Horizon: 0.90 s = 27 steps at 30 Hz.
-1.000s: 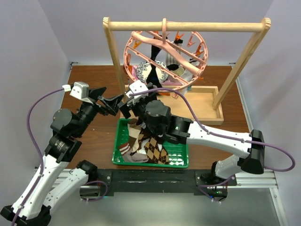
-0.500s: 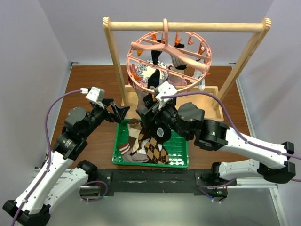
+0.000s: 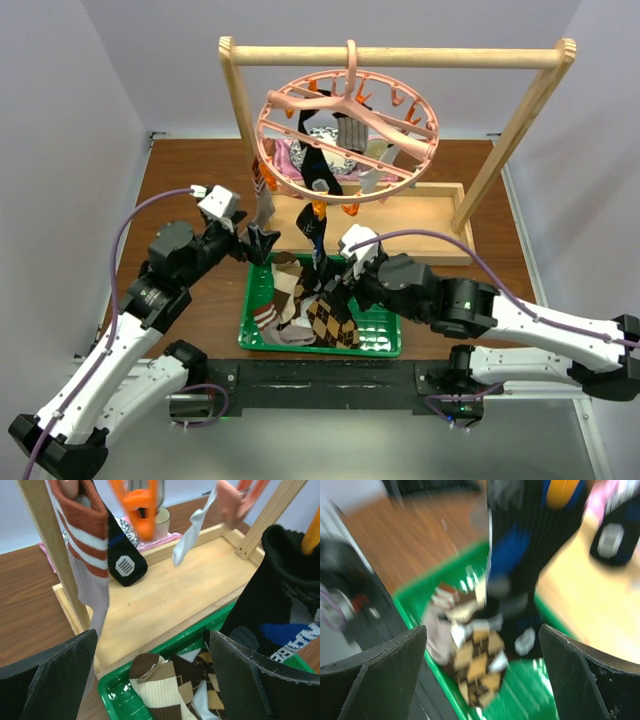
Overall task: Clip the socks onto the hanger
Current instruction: Reset both arms
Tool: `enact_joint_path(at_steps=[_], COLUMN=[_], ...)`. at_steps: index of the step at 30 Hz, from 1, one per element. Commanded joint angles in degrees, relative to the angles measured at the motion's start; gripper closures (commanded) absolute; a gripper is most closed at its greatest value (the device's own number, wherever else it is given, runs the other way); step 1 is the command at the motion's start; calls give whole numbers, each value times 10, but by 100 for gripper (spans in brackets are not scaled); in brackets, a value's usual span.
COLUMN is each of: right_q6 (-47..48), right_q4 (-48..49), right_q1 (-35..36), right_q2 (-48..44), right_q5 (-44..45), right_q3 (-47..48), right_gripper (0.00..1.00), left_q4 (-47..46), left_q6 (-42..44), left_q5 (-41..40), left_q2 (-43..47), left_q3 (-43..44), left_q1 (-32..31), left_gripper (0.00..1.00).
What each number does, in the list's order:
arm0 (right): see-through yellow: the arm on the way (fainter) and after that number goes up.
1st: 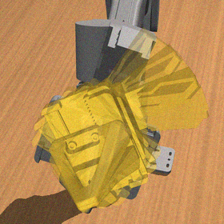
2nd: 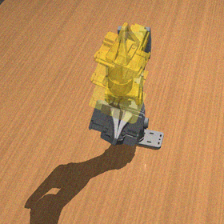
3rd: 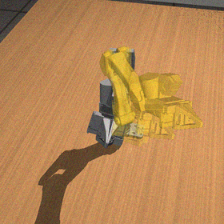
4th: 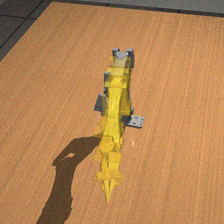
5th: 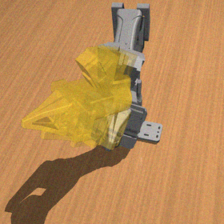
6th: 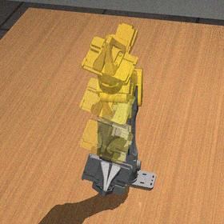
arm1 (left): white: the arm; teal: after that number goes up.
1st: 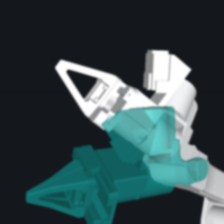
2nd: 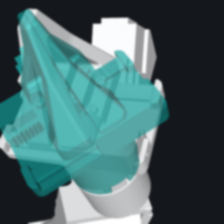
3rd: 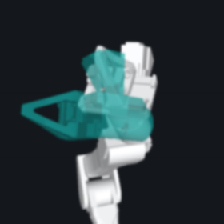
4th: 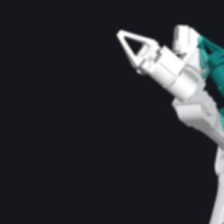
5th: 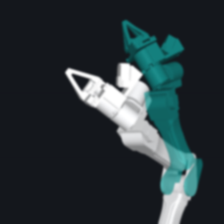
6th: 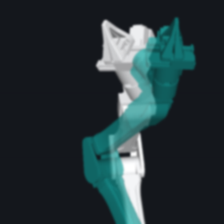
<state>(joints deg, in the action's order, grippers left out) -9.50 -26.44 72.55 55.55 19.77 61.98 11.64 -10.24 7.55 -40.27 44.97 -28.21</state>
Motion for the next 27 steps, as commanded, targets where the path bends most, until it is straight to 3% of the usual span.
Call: enact_joint_path(at_steps=[1,4,7,14,18,21,22,25,27], right_q6=[-58,-114,-140,-69,-34,24,53,63,69], right_q4=[-1,19,106,423,495,531,536,540,555], right_q1=[2,2,2,-39,-122,-142,-146,-179,-192], right_q2=[-16,-25,-30,85,195,268,293,319,328], right_q5=[65,83,63,76,35,33,44,46,40], right_q3=[-81,-134,-200,-276,-207,-127,-107,-42,-23], right_gripper=[1,1,1,6,17,30,40,57,59], left_q4=[8,12,14,18,32,49,51,56,61], left_q6=[39,50,51,64,75,73,76,86,88], left_q5=[19,22,5,1,-15,-35,-39,-39,-39], left_q2=[-11,-18,-18,-17,-10,-12,-11,-4,1], left_q3=[23,26,21,20,21,33,35,45,48], left_q1=[-2,-2,-2,-1,-1,-2,-1,-2,-1], left_gripper=[0,0,1,0,0,0,0,0,0])
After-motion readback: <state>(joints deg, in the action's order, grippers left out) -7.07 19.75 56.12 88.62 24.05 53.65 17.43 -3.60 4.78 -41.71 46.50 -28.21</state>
